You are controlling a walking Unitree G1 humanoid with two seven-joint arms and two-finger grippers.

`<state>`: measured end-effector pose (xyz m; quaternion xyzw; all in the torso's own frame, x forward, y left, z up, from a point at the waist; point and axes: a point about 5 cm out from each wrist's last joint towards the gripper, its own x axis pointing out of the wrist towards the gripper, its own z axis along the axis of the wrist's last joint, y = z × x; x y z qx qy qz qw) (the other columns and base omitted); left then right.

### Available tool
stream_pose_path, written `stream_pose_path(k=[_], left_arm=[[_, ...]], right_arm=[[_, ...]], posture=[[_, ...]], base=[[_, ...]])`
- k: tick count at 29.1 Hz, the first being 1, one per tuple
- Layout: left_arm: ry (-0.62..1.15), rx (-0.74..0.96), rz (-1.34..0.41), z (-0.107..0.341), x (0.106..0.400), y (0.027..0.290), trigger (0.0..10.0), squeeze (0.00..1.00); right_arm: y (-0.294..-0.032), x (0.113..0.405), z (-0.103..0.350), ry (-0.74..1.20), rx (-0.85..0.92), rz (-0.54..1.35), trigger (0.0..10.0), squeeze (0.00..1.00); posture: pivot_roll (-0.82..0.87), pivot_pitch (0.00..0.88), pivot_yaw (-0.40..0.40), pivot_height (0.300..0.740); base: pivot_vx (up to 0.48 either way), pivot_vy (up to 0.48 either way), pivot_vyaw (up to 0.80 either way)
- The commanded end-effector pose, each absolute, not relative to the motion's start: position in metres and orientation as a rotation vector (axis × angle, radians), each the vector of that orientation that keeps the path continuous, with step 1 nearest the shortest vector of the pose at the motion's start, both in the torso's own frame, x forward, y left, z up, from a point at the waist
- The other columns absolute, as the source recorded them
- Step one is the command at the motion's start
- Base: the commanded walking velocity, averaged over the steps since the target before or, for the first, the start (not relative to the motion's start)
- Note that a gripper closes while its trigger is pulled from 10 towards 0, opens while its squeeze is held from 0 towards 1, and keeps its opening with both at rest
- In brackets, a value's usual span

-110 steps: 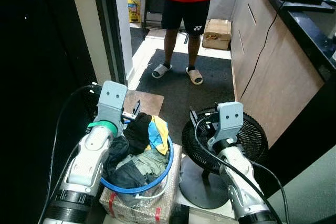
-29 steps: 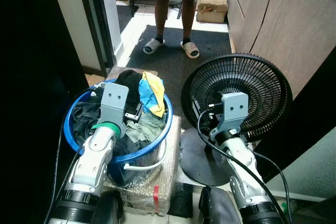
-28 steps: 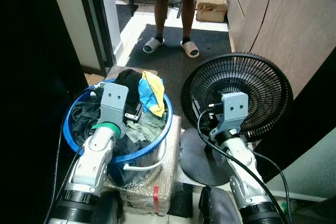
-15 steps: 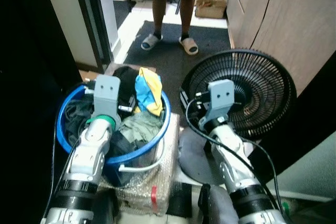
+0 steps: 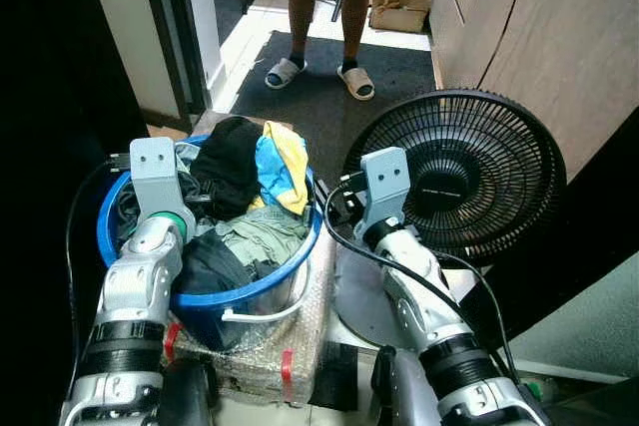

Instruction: Clothes washing

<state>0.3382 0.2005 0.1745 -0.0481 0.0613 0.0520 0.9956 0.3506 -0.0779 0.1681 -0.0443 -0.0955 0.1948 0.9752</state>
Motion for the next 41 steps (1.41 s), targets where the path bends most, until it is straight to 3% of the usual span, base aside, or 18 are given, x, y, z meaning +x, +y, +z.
stream_pose_path(k=[1,7,17,26,28,33,38,41], left_arm=[[0.125,-0.111,0.049,0.175,0.335,0.194,10.0,0.00],[0.190,-0.086,-0.057,0.164,0.309,0.178,10.0,0.00],[0.144,0.009,-0.004,0.162,0.304,0.177,10.0,0.00],[0.096,0.023,0.211,0.177,0.307,0.200,10.0,0.00],[0.087,0.149,0.242,0.175,0.302,0.212,10.0,0.00],[0.089,0.234,0.254,0.172,0.295,0.215,10.0,0.00],[0.110,0.297,0.207,0.166,0.290,0.215,10.0,0.00],[0.161,0.306,0.086,0.158,0.282,0.208,10.0,0.00]], right_arm=[[-0.080,0.349,0.164,-0.169,-0.102,0.399,10.0,0.00],[-0.101,0.334,0.151,-0.129,-0.132,0.400,10.0,0.00],[-0.101,0.327,0.146,-0.111,-0.118,0.400,10.0,0.00],[-0.096,0.326,0.150,-0.115,-0.108,0.417,10.0,0.00],[-0.095,0.325,0.148,-0.111,-0.106,0.424,10.0,0.00],[-0.094,0.324,0.148,-0.108,-0.106,0.427,10.0,0.00],[-0.094,0.324,0.148,-0.106,-0.105,0.429,10.0,0.00],[-0.094,0.324,0.148,-0.106,-0.106,0.430,10.0,0.00]], posture=[[0.16,0.114,-0.036,0.483],[0.14,0.113,-0.029,0.483],[0.14,0.113,-0.027,0.483],[0.14,0.096,-0.026,0.483],[0.15,0.094,-0.029,0.483],[0.15,0.094,-0.029,0.483],[0.15,0.095,-0.030,0.483],[0.15,0.096,-0.031,0.483]], base=[[0.000,0.000,0.00],[0.000,0.000,0.00],[0.000,0.000,0.00],[0.000,0.000,0.00],[0.000,0.000,0.00],[0.000,0.000,0.00],[0.000,0.000,0.00],[0.000,0.000,0.00]])
